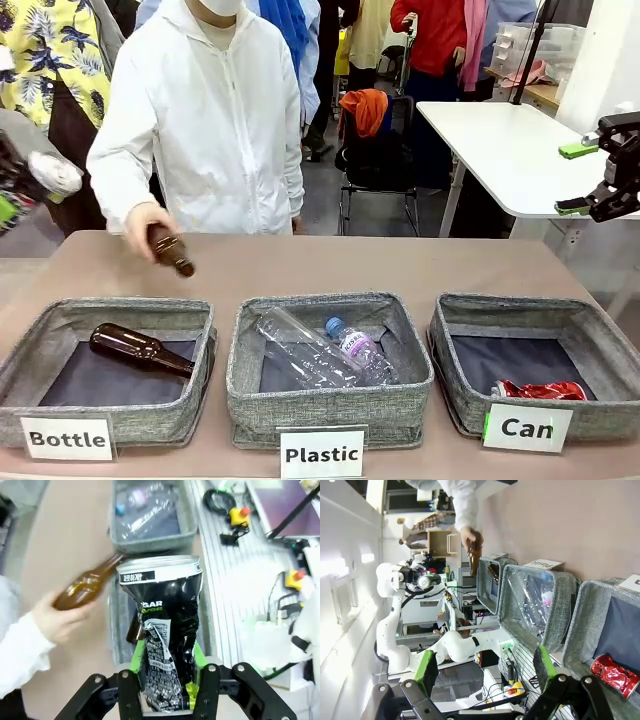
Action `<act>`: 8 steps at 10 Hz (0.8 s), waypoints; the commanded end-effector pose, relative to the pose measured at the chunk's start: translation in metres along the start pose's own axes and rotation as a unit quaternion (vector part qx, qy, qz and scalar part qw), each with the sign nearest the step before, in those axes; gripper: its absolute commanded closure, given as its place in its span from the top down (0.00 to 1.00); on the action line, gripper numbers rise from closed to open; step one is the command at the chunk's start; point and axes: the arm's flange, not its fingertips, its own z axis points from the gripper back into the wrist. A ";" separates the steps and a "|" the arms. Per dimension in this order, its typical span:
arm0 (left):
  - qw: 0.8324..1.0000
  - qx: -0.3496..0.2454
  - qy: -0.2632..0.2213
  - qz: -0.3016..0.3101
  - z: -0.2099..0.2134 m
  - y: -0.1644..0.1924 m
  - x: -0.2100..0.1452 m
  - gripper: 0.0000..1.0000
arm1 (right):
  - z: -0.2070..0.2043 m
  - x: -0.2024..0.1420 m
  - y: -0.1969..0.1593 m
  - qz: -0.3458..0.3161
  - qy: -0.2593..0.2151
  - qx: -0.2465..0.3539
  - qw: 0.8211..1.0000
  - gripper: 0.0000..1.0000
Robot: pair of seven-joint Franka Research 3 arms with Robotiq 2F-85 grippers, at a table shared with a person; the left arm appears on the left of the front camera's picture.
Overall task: Sort the can waste into the basket.
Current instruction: Pick up the can waste from the table and place it in the right Fabric basket.
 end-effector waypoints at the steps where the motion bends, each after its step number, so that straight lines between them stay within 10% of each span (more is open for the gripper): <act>1: 0.995 0.043 -0.086 -0.027 0.078 -0.032 -0.059 0.00 | 0.002 0.000 0.000 0.011 0.004 -0.002 1.000 1.00; 8: 0.959 0.158 -0.228 -0.049 0.093 -0.134 -0.193 0.00 | 0.002 0.000 0.000 0.011 0.004 -0.002 1.000 1.00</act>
